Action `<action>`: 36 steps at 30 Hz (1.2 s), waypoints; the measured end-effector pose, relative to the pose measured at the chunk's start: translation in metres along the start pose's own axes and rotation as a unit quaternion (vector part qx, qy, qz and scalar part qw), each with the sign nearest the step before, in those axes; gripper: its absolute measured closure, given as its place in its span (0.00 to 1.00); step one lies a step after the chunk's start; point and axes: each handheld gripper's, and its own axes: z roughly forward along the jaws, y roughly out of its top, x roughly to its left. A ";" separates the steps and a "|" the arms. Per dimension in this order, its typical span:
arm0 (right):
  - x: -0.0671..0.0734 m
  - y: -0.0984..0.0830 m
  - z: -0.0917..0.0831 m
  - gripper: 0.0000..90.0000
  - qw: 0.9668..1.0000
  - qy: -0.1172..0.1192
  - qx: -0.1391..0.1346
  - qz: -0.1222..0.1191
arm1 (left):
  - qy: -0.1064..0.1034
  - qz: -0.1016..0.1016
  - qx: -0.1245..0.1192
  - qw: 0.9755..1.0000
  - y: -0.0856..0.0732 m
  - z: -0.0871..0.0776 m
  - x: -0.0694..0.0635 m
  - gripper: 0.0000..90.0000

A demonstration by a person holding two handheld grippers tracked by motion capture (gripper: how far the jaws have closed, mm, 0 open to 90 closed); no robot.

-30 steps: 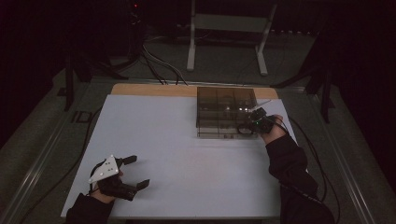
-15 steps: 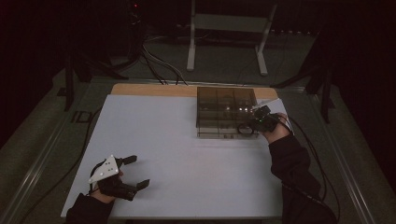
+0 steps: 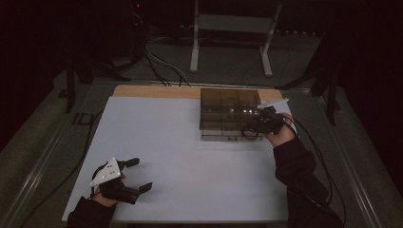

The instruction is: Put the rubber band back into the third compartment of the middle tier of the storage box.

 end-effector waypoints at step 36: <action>0.035 0.018 -0.036 0.00 0.993 0.043 -0.109 -0.002 | 0.000 -0.005 -0.003 1.000 0.000 0.001 0.000 0.00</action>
